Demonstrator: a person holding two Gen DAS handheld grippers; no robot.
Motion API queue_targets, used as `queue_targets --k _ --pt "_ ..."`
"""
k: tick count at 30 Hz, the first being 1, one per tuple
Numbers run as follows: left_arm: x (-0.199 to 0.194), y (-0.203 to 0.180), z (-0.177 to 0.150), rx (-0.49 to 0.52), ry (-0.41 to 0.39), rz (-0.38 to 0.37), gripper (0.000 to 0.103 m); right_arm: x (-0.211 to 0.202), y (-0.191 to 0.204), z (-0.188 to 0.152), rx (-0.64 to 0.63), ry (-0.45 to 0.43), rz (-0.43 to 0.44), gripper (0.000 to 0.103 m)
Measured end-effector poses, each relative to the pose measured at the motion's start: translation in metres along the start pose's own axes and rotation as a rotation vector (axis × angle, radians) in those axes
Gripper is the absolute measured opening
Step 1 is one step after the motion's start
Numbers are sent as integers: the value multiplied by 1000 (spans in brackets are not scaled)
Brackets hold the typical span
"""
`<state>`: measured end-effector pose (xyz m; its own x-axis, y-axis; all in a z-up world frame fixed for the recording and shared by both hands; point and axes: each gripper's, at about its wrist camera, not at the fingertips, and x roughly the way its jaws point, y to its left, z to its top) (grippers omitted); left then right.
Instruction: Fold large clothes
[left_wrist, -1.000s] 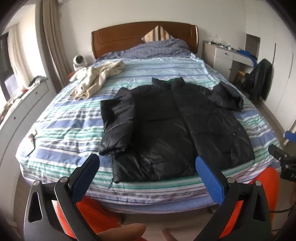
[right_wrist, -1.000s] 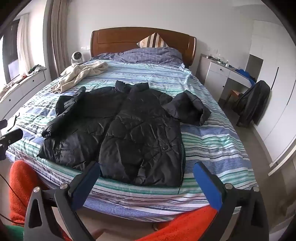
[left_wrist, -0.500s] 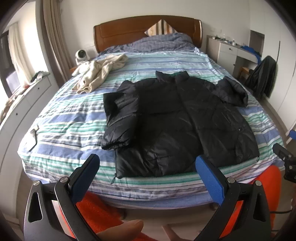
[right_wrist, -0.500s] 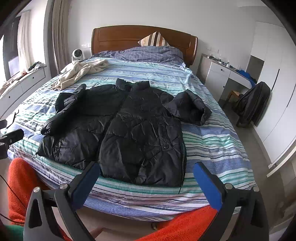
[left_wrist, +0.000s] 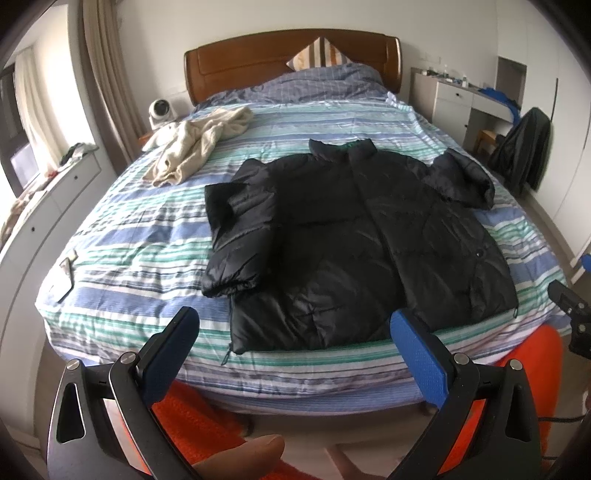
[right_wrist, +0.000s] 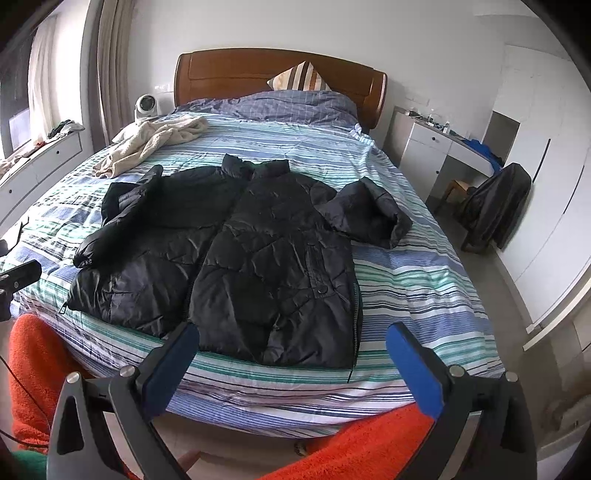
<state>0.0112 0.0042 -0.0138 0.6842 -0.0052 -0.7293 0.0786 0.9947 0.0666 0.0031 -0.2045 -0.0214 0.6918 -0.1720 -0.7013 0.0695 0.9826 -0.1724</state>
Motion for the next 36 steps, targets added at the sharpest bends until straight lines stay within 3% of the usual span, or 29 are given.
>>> queue_targets --k 19,36 --pt "9 -5 -1 5 18 -2 103 8 4 2 -49 14 -55 103" --pt "25 -17 3 38 36 -21 103 18 9 5 -32 34 20 103"
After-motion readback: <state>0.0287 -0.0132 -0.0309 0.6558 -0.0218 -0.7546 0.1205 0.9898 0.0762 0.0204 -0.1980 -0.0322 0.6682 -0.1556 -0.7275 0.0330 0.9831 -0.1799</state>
